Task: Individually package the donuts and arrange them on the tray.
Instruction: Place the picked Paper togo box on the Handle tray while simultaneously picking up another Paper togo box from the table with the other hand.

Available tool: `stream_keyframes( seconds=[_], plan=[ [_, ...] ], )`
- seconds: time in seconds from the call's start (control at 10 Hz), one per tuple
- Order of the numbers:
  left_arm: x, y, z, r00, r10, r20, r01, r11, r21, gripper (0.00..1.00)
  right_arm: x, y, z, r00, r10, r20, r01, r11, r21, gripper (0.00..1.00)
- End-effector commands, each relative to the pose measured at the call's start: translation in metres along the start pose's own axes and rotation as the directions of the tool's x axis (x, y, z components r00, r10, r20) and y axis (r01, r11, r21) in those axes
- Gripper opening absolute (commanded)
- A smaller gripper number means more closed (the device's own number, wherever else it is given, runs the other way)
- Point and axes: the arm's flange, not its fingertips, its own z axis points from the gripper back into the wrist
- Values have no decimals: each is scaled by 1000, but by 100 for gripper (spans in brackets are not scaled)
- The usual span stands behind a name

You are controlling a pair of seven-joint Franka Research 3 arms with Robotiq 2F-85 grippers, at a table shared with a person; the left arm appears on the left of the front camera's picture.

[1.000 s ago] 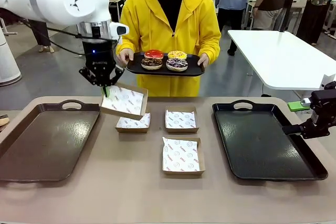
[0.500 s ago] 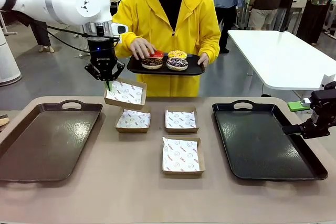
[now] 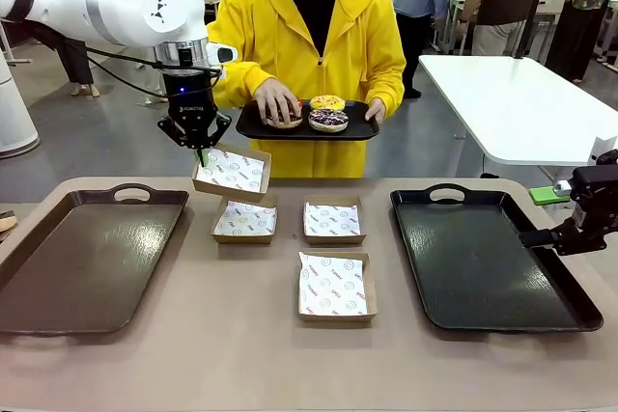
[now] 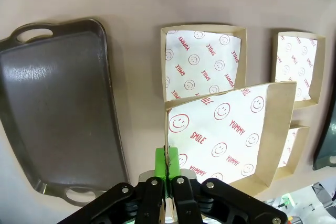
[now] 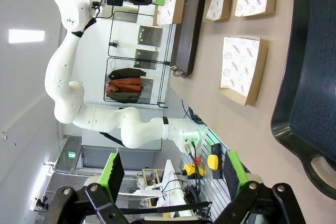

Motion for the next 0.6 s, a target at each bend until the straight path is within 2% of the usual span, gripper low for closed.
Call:
stream_keyframes(
  seconds=[0.0, 0.5],
  plan=[
    [-4, 1, 1, 1000, 21, -1, -21, 1000, 5, 0, 0, 0, 0, 1000, 0, 1, 0, 1000, 5, 100],
    [-4, 1, 1, 1000, 21, -1, -21, 1000, 5, 0, 0, 0, 0, 1000, 0, 1, 0, 1000, 5, 100]
  ],
)
